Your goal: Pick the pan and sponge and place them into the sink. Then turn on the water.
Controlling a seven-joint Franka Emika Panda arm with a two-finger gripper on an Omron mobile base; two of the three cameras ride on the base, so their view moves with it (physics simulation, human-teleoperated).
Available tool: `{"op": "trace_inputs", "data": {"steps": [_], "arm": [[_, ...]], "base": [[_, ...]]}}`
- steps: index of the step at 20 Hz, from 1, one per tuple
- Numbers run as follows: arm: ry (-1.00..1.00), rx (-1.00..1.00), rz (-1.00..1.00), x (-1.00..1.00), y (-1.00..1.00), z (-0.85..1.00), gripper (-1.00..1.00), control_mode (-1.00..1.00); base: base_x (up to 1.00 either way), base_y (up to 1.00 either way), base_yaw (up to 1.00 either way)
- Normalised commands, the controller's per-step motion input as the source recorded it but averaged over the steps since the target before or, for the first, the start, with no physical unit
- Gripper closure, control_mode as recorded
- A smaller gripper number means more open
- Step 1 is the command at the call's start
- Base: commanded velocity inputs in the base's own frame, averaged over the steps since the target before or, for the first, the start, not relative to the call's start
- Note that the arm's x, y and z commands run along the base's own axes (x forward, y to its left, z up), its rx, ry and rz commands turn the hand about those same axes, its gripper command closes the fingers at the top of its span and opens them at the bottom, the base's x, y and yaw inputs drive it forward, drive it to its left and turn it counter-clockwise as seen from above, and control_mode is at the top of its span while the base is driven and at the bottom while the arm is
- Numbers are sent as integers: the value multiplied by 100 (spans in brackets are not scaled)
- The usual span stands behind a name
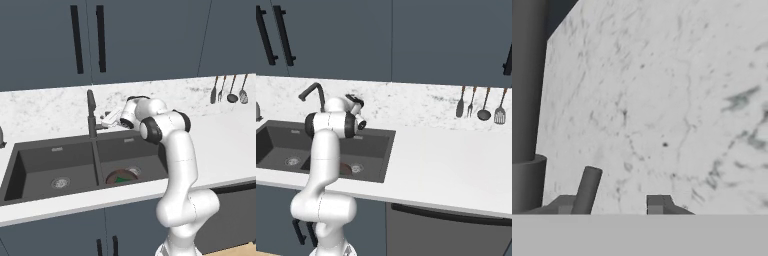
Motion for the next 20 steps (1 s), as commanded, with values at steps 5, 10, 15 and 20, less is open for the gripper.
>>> {"op": "trace_inputs", "data": {"steps": [5, 10, 15, 20], "arm": [[0, -1, 0, 18, -41, -19, 100, -100], [0, -2, 0, 2, -91, -33, 100, -100], [0, -2, -2, 0, -100, -47, 100, -100], [0, -5, -5, 4, -100, -30, 100, -100]], "base": [[0, 0, 0], [0, 0, 0], [0, 0, 0], [0, 0, 0]]}}
